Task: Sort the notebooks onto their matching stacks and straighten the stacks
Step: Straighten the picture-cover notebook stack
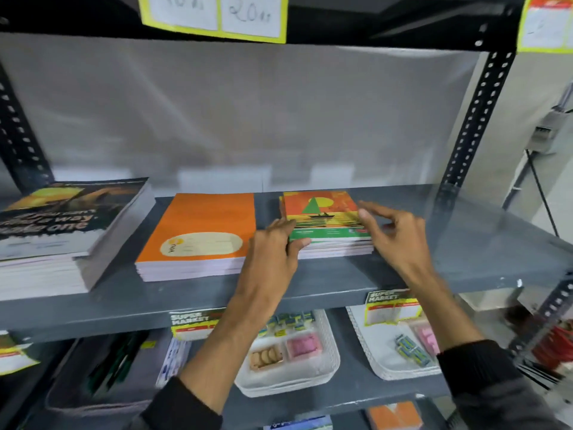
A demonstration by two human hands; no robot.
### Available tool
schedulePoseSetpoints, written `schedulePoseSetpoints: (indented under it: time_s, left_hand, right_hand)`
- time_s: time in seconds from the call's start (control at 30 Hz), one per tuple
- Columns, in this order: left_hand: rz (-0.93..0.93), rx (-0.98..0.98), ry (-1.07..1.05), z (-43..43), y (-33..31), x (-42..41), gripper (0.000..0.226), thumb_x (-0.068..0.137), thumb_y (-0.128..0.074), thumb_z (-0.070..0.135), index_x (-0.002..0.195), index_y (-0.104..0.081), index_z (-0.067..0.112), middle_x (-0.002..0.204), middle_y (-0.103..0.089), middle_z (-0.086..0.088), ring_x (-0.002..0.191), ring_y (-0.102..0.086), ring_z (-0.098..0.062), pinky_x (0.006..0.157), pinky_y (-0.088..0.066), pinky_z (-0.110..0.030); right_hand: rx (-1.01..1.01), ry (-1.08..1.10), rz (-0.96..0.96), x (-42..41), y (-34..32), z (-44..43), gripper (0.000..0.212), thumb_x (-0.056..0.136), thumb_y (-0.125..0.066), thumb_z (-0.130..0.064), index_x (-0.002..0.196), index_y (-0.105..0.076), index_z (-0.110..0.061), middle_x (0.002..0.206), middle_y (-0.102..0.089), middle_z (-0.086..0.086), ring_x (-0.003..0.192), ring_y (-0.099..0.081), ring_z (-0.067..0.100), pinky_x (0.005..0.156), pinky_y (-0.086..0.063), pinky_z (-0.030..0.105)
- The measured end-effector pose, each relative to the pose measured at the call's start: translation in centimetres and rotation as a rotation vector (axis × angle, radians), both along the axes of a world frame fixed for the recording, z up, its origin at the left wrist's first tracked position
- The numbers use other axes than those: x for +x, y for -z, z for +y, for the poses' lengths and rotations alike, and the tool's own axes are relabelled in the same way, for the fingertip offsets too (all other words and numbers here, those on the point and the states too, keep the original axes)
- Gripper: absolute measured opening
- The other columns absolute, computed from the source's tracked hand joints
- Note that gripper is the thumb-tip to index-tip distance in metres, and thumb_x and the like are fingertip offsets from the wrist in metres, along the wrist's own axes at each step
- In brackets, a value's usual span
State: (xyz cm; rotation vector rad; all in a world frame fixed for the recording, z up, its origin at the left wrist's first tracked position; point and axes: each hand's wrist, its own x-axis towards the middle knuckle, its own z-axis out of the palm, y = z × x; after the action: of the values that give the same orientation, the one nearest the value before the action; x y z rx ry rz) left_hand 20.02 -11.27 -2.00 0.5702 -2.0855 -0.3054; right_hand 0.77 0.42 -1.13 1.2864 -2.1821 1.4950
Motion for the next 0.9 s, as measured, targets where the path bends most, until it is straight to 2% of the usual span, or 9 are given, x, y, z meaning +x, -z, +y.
schedulePoseSetpoints:
  time_s: [0.07, 0.17, 0.2, 0.33, 0.43, 0.57, 0.7, 0.8, 0.9]
  left_hand:
    - [-0.014, 0.02, -0.066, 0.4, 0.6, -1.0, 0.024, 0.085, -0.076, 0.019, 0.103, -0.074, 0.003, 0.105, -0.076, -0.017, 0.086, -0.073, -0.036, 0.075, -0.056, -0.034]
    - [-0.008, 0.026, -0.081, 0.6, 1.3, -1.3, 0.024, 0.083, -0.078, 0.019, 0.1, -0.075, 0.003, 0.092, -0.078, -0.017, 0.067, -0.072, -0.027, 0.062, -0.049, -0.028]
    - [-0.003, 0.046, -0.077, 0.6, 1.4, -1.3, 0.027, 0.083, -0.078, 0.018, 0.104, -0.074, 0.003, 0.088, -0.077, -0.019, 0.065, -0.068, -0.023, 0.06, -0.046, -0.027]
    - [0.022, 0.175, -0.062, 0.4, 1.6, -0.9, 0.035, 0.087, -0.075, 0.016, 0.12, -0.07, 0.005, 0.091, -0.075, -0.025, 0.095, -0.056, -0.006, 0.069, -0.046, -0.019]
    - [-0.042, 0.198, -0.045, 0.5, 1.7, -1.0, 0.033, 0.092, -0.068, 0.016, 0.124, -0.068, 0.01, 0.073, -0.076, -0.01, 0.056, -0.056, 0.013, 0.055, -0.037, -0.001]
    - [-0.057, 0.212, -0.074, 0.6, 2.0, -1.1, 0.032, 0.096, -0.061, 0.011, 0.128, -0.066, 0.011, 0.082, -0.078, -0.012, 0.052, -0.055, 0.012, 0.054, -0.034, 0.005]
    - [-0.037, 0.19, -0.115, 0.6, 2.0, -1.0, 0.032, 0.095, -0.059, 0.0, 0.125, -0.068, 0.009, 0.082, -0.079, -0.015, 0.067, -0.06, 0.01, 0.057, -0.033, 0.008]
    - [-0.03, 0.193, -0.135, 0.5, 2.1, -0.9, 0.029, 0.094, -0.063, 0.005, 0.122, -0.07, 0.011, 0.076, -0.079, -0.009, 0.047, -0.054, 0.01, 0.059, -0.033, 0.006]
    - [-0.004, 0.191, -0.145, 0.5, 2.2, -0.8, 0.026, 0.094, -0.065, 0.012, 0.119, -0.072, 0.014, 0.071, -0.078, -0.004, 0.044, -0.051, 0.003, 0.062, -0.036, -0.002]
  right_hand:
    - [0.041, -0.05, -0.023, -1.5, 1.0, 0.6, 0.054, 0.08, -0.06, -0.067, 0.116, -0.076, -0.03, 0.087, -0.08, -0.007, 0.059, -0.064, -0.009, 0.064, -0.05, 0.008]
    - [0.03, -0.178, -0.063, -2.5, 2.2, 1.2, 0.05, 0.074, -0.067, -0.065, 0.113, -0.076, -0.035, 0.1, -0.078, -0.016, 0.066, -0.06, -0.024, 0.064, -0.044, 0.0]
    - [0.019, -0.22, -0.073, -2.7, 2.5, 1.3, 0.047, 0.074, -0.072, -0.061, 0.113, -0.076, -0.035, 0.106, -0.075, -0.018, 0.075, -0.062, -0.024, 0.069, -0.047, 0.0]
    - [-0.006, -0.277, -0.041, -3.4, 3.3, 1.2, 0.037, 0.079, -0.08, -0.037, 0.114, -0.076, -0.026, 0.111, -0.069, -0.017, 0.09, -0.059, -0.027, 0.08, -0.046, 0.0]
    - [-0.049, -0.293, -0.075, -3.9, 3.7, 1.1, 0.027, 0.085, -0.078, -0.026, 0.112, -0.077, -0.024, 0.11, -0.073, -0.013, 0.089, -0.064, -0.021, 0.076, -0.049, 0.002]
    - [-0.057, -0.325, -0.111, -4.0, 3.9, 1.1, 0.024, 0.086, -0.077, -0.026, 0.11, -0.078, -0.027, 0.108, -0.073, -0.016, 0.093, -0.068, -0.015, 0.076, -0.05, 0.005]
    - [-0.035, -0.352, -0.075, -4.0, 3.9, 1.1, 0.025, 0.088, -0.075, -0.028, 0.112, -0.077, -0.029, 0.108, -0.072, -0.02, 0.096, -0.067, -0.015, 0.077, -0.049, 0.004]
    - [-0.061, -0.357, -0.106, -4.1, 4.0, 1.1, 0.024, 0.086, -0.077, -0.028, 0.109, -0.079, -0.028, 0.107, -0.073, -0.022, 0.098, -0.069, -0.011, 0.079, -0.05, 0.004]
    - [-0.073, -0.352, -0.122, -4.3, 4.0, 1.2, 0.022, 0.084, -0.078, -0.025, 0.106, -0.08, -0.027, 0.104, -0.071, -0.03, 0.097, -0.069, -0.011, 0.079, -0.049, 0.004]
